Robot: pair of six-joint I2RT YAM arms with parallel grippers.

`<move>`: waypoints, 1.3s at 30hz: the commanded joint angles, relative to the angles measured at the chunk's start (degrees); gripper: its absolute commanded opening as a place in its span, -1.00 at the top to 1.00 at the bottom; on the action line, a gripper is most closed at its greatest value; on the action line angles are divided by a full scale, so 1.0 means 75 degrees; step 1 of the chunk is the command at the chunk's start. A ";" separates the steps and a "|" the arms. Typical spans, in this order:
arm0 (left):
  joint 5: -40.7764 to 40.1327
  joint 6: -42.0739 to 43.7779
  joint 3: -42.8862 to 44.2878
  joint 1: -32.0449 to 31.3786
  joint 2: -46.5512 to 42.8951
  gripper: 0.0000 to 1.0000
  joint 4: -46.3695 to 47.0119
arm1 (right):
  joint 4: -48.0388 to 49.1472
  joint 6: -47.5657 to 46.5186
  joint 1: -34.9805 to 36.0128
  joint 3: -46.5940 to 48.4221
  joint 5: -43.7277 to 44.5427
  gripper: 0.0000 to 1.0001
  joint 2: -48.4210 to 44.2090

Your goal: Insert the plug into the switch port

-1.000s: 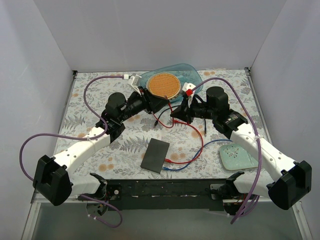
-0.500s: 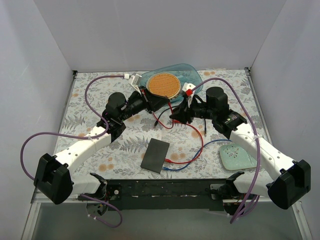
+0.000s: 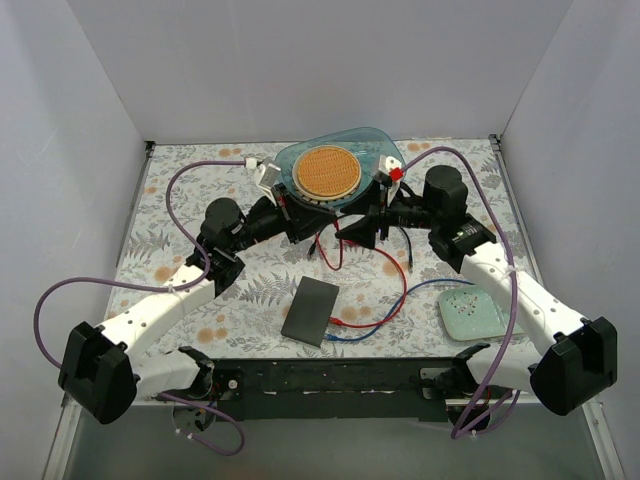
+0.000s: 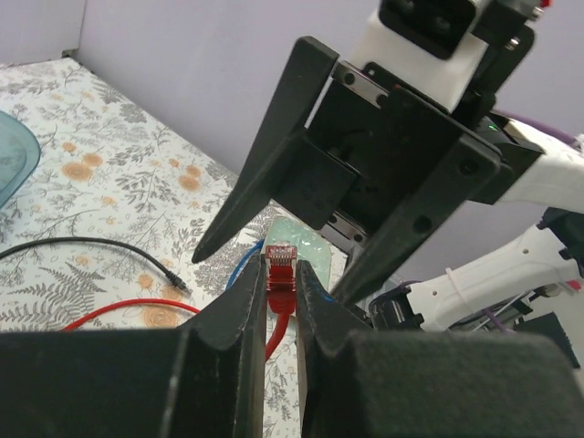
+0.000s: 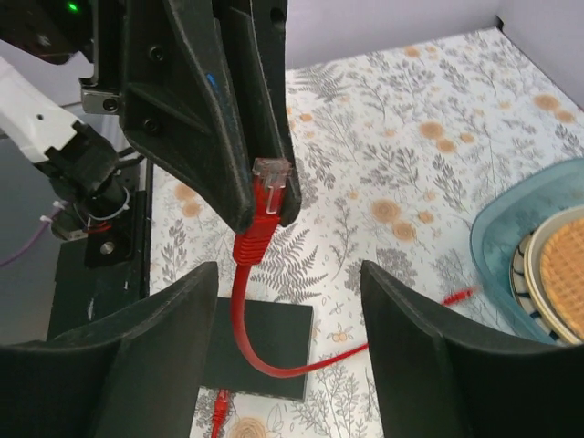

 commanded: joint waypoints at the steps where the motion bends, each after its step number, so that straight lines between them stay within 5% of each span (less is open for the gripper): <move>1: 0.0423 0.0208 -0.0281 0.0024 -0.0604 1.00 0.0496 | 0.1291 0.0747 -0.0223 -0.0025 -0.1427 -0.35 0.0106; 25: 0.0388 -0.0273 -0.0446 0.0024 -0.0464 1.00 0.1093 | 0.2886 0.2658 -0.0235 -0.0412 -0.2132 0.40 0.0469; 30: 0.0435 -0.0366 -0.0422 0.0024 -0.0335 1.00 0.1199 | 0.2968 0.2799 -0.0223 -0.0423 -0.2074 0.95 0.0457; 34: 0.0318 -0.0414 -0.0458 0.0024 -0.0335 1.00 0.1141 | 0.2898 0.2811 -0.0212 -0.0470 -0.1735 0.97 0.0411; 35: 0.0271 -0.0414 -0.0458 0.0024 -0.0323 0.85 0.1071 | 0.2631 0.2683 -0.0223 -0.0424 -0.1652 0.97 0.0387; 36: 0.0154 -0.0379 -0.0434 0.0024 -0.0358 0.45 0.0954 | 0.2326 0.2485 -0.0223 -0.0342 -0.1570 0.97 0.0375; 37: 0.0002 -0.0321 -0.0353 0.0024 -0.0393 -0.14 0.0547 | 0.1917 0.2227 -0.0223 -0.0249 -0.1222 0.97 0.0375; 39: -0.1003 -0.0250 -0.0247 0.0024 -0.0673 -0.96 -0.0017 | 0.0547 0.1243 -0.0223 0.0103 -0.0798 0.97 0.0329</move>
